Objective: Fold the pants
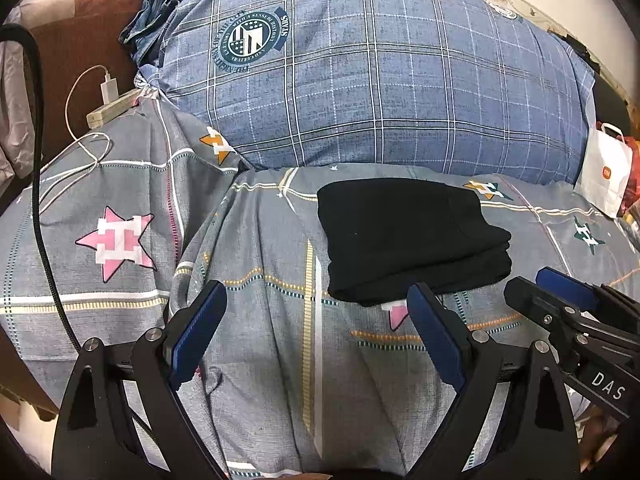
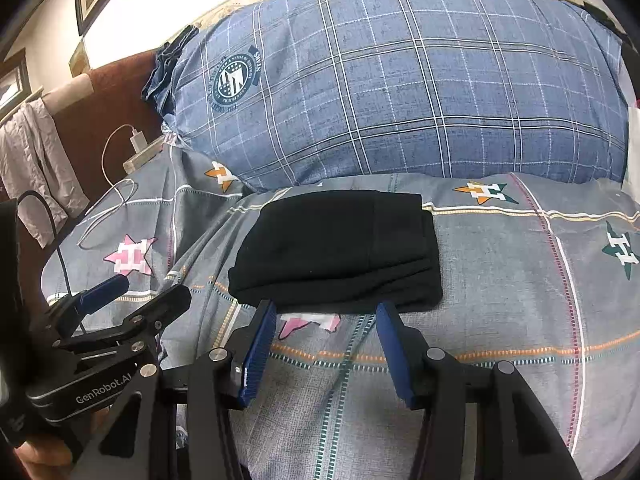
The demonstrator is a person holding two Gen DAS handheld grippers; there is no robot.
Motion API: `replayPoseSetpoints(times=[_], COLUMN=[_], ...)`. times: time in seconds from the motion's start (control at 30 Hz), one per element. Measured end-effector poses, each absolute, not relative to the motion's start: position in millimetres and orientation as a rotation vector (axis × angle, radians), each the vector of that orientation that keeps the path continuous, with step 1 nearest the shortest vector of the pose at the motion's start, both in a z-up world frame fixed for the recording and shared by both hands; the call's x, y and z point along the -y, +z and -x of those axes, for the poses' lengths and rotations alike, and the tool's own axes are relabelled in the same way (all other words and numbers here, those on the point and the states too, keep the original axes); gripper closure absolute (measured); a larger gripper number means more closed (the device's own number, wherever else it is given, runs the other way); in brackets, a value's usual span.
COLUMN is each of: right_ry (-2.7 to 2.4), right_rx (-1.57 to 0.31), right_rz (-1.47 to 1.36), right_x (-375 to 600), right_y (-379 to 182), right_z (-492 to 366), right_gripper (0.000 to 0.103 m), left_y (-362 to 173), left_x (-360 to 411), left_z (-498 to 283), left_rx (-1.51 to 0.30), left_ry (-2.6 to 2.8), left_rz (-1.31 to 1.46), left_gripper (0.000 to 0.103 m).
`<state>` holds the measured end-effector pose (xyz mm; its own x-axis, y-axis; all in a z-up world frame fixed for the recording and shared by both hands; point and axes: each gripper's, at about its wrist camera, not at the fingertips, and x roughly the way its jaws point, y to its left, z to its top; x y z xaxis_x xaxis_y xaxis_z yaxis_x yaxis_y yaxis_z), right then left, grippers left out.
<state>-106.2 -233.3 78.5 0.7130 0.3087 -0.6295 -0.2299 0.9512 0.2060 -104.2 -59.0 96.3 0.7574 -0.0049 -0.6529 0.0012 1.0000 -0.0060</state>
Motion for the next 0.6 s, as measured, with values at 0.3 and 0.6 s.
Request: replayPoseSetpoints(times=[0.3, 0.6], right_ry=[0.292, 0.289], right_rx=[-0.725, -0.714], right_rz=[-0.117, -0.112], right_x=[233.4, 240.6], right_y=[75.8, 79.3], right_z=[105.7, 109.1], right_gripper=[0.053, 0.053], left_y=[94.8, 103.4], left_x=[58.7, 64.3], left_z=[102.5, 112.1], left_rx=[-0.722, -0.695], left_ry=[-0.002, -0.027], left_rz=[0.011, 0.008], left_gripper=[0.011, 0.011])
